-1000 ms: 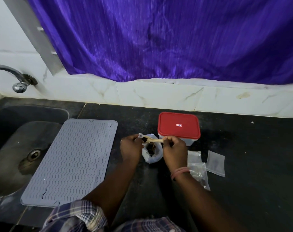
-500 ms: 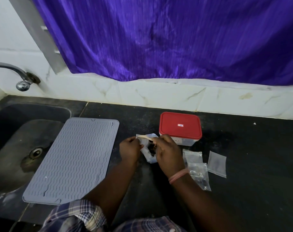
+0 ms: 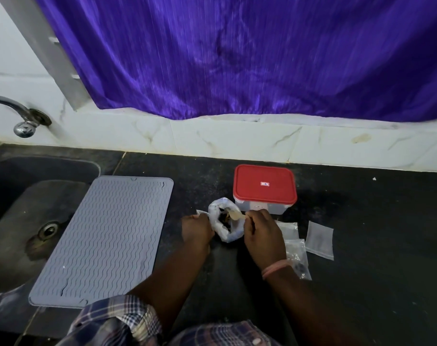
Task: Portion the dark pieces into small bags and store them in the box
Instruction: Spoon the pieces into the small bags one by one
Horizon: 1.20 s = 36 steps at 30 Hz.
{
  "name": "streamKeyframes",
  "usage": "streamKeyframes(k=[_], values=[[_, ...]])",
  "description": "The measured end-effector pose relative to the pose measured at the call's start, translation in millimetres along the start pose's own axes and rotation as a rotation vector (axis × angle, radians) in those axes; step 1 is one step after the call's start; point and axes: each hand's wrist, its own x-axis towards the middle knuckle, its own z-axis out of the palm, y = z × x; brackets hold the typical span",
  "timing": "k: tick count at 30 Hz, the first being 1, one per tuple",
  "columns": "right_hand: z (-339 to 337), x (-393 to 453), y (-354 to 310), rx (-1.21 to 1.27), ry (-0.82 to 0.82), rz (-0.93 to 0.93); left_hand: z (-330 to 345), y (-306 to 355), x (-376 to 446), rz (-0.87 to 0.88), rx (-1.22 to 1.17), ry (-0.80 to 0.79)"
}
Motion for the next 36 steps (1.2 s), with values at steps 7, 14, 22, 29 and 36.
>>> streamKeyframes(k=[7, 14, 22, 29, 36], values=[[12.8, -3.7, 4.6, -0.129, -0.192, -0.035, 7.3, -3.7, 11.6, -0.062, 0.035, -0.081], [14.0, -6.0, 2.1, 0.011, -0.126, 0.107, 11.3, -3.5, 13.5, -0.059, -0.098, -0.26], [22.4, 1.9, 2.3, 0.384, -0.069, 0.786, 25.2, 25.8, 11.3, -0.104, 0.388, -0.334], [25.7, -0.2, 10.0, 0.628, 0.02, 1.09, 20.8, -2.6, 23.9, -0.065, -0.016, -0.224], [30.1, -0.1, 23.0, 0.667, 0.086, 1.136, 13.1, 15.4, 8.8, 0.064, 0.01, 0.131]])
